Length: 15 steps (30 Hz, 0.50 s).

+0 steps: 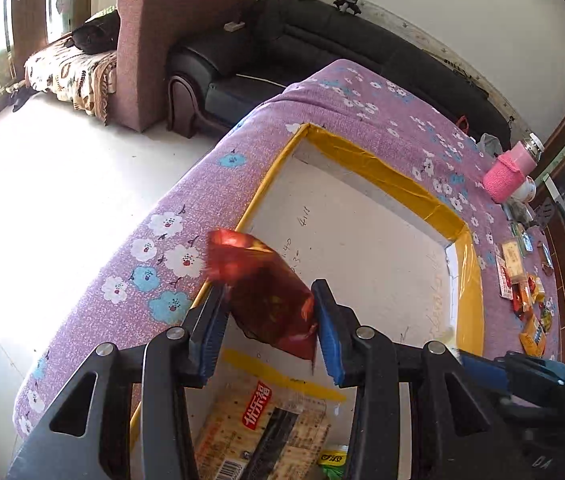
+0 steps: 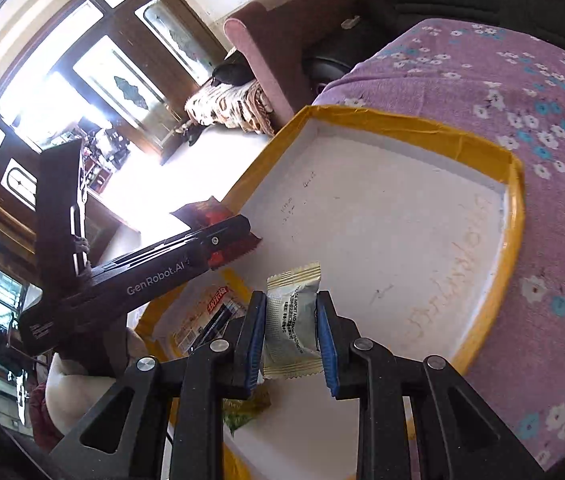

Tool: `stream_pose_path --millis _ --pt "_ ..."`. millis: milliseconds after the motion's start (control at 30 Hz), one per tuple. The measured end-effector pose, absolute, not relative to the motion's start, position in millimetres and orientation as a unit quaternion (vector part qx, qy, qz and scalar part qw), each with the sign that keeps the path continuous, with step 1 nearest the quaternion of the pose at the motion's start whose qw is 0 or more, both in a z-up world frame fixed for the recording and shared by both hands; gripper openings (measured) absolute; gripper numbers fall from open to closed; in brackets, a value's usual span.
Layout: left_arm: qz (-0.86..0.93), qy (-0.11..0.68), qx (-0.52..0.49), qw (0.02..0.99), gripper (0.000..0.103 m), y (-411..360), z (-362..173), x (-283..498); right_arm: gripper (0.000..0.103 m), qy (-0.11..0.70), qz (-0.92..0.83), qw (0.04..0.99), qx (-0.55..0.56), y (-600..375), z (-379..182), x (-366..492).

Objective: Organize snacks
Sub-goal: 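Carry both snacks over the yellow tray and release them inside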

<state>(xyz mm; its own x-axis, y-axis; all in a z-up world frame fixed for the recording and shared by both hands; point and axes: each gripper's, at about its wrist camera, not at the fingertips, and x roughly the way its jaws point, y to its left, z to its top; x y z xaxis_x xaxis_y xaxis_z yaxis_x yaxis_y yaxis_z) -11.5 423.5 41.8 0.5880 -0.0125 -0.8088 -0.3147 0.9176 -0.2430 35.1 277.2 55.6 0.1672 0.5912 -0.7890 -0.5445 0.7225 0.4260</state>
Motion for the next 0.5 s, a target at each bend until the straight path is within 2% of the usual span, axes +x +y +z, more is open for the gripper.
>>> stream_pose_path --millis 200,367,433,500 --pt "0.070 0.448 -0.198 0.869 0.043 428 44 -9 0.028 0.533 0.361 0.765 -0.010 310 36 33" --pt "0.069 0.412 -0.223 0.881 0.044 433 66 -35 0.040 0.512 0.354 0.782 -0.012 297 50 29" --pt "0.062 0.387 -0.232 0.890 0.047 429 81 -50 0.044 0.503 0.349 0.790 -0.004 280 60 26" --pt "0.053 0.361 -0.238 0.900 0.058 420 97 -69 0.044 0.496 0.344 0.797 0.004 257 67 23"
